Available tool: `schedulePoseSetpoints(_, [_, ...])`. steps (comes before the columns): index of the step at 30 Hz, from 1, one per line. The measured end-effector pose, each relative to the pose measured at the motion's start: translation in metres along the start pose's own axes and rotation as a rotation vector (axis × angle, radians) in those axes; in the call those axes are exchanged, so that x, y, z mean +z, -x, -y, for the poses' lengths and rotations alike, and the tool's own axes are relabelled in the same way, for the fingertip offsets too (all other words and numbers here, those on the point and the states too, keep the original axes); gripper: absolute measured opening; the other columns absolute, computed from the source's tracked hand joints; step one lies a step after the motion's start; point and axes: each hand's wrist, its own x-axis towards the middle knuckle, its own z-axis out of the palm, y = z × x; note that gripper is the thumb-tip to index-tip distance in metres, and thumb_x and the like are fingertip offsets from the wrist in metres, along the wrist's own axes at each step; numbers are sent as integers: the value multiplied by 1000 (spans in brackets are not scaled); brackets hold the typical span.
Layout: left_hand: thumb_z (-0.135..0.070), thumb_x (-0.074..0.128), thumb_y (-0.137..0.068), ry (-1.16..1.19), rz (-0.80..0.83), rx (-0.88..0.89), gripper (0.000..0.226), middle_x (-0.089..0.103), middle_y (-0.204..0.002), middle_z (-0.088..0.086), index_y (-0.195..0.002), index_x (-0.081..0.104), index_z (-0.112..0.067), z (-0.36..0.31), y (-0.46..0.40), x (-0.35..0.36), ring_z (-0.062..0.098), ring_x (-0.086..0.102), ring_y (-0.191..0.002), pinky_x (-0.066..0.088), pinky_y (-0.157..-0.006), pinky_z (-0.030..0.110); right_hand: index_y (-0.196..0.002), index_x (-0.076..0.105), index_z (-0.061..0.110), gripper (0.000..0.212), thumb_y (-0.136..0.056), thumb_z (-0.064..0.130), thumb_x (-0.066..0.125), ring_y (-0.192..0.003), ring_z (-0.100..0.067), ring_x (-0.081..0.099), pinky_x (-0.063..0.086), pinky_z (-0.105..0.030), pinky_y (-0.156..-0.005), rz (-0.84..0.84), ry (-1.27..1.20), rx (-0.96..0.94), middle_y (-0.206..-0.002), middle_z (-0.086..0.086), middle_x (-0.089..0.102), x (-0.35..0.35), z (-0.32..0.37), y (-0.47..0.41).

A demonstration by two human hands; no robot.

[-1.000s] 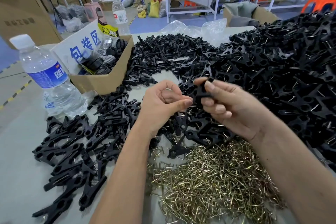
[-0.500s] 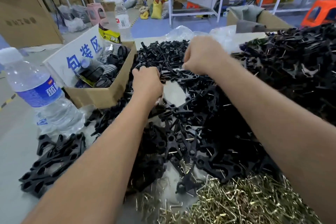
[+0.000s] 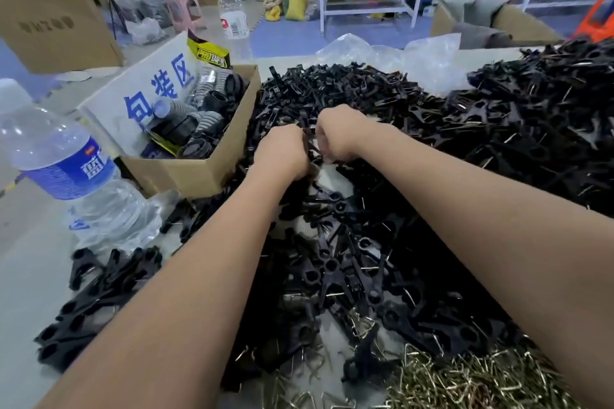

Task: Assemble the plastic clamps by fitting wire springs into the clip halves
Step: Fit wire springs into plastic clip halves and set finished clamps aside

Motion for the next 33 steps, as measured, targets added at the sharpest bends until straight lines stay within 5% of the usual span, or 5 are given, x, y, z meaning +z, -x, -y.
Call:
schedulePoseSetpoints(11, [-14,88,-79,904,-234,-294,17,76,-81,0,-72,75,-22,9,44,-15,21,75,-87,62,-80,33,-109,80,16,25,-96,2,64,-76,-11,65,49,-24,-77,-399,-518,98,-80,4,71,-4,-11,49])
schedulePoseSetpoints(16, [2,88,-74,1224,-199,-180,17,78,-75,5,-79,78,-11,-8,90,-14,21,77,-74,60,-67,26,-112,62,13,21,-98,-3,60,-75,-33,75,66,-39,-67,-501,-1148,67,-94,-24,61,2,-1,109])
schedulePoseSetpoints(20, [1,88,-75,1189,-128,-31,22,80,-89,8,-92,81,-12,-22,126,-1,23,77,-88,63,-83,31,-114,67,13,20,-98,3,61,-88,-34,72,62,-50,-85,-527,-1007,80,-100,-20,70,22,4,155])
schedulePoseSetpoints(28, [3,69,-93,1581,171,-86,27,78,-81,8,-71,80,-9,-25,165,18,20,76,-80,62,-73,26,-123,71,16,37,-88,6,80,-92,-8,71,58,-24,-90,-516,-961,11,-100,1,74,37,3,212])
schedulePoseSetpoints(33, [2,72,-84,1687,326,-42,29,78,-102,16,-112,72,-5,-12,175,26,21,76,-91,61,-78,24,-100,75,22,15,-93,9,76,-87,-7,74,58,-22,-78,-606,-1124,-15,-93,2,79,52,-1,234])
